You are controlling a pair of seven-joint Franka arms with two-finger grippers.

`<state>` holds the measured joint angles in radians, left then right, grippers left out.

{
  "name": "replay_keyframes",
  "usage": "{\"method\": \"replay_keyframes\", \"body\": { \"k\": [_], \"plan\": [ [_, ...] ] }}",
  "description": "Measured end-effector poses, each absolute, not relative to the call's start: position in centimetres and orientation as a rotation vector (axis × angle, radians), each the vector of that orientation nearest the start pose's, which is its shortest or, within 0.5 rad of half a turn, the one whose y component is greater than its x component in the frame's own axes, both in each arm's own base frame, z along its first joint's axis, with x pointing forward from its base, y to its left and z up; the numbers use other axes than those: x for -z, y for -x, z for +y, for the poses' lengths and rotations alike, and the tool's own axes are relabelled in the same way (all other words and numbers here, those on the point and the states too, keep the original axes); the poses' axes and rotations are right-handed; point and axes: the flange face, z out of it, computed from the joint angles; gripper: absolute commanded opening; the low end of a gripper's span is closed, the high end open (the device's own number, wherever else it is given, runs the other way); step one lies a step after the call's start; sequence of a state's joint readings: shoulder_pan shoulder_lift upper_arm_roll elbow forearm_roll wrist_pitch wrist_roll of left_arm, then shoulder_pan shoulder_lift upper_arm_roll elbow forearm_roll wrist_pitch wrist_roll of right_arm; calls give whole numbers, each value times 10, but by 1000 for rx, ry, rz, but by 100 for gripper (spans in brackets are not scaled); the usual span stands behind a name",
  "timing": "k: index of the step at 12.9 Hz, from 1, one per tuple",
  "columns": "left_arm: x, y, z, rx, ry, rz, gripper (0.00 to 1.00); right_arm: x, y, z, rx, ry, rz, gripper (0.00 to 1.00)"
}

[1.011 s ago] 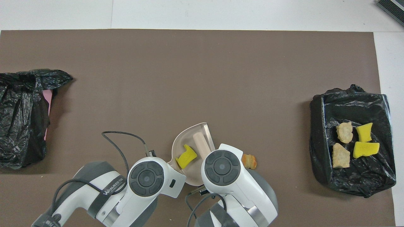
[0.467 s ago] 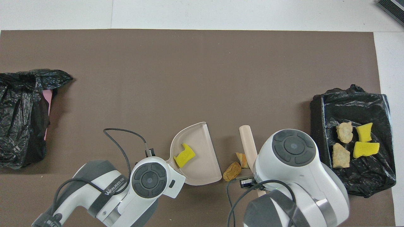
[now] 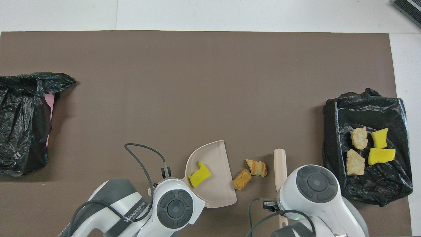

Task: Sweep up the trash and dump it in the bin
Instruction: 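Sweep the bread chunks into the dustpan with the right gripper's brush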

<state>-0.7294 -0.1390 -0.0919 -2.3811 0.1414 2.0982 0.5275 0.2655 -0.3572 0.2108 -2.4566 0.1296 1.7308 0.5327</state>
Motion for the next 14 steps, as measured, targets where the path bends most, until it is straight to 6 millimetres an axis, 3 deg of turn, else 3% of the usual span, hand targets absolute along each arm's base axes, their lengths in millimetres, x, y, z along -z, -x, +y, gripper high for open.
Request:
{"method": "replay_keyframes", "body": {
  "k": [4, 8, 11, 14],
  "plan": [
    [-361, -304, -342, -196, 2306, 1887, 0, -371, -318, 190, -590, 3175, 191, 0],
    [-358, -305, -349, -152, 2389, 1882, 0, -350, -308, 232, -556, 3102, -118, 0],
    [-351, -319, -349, -80, 2403, 1900, 0, -363, -304, 269, -508, 3045, -191, 0],
    [-346, -348, -338, 31, 2430, 1899, 0, -393, -320, 293, -435, 3012, -230, 0]
  ]
}}
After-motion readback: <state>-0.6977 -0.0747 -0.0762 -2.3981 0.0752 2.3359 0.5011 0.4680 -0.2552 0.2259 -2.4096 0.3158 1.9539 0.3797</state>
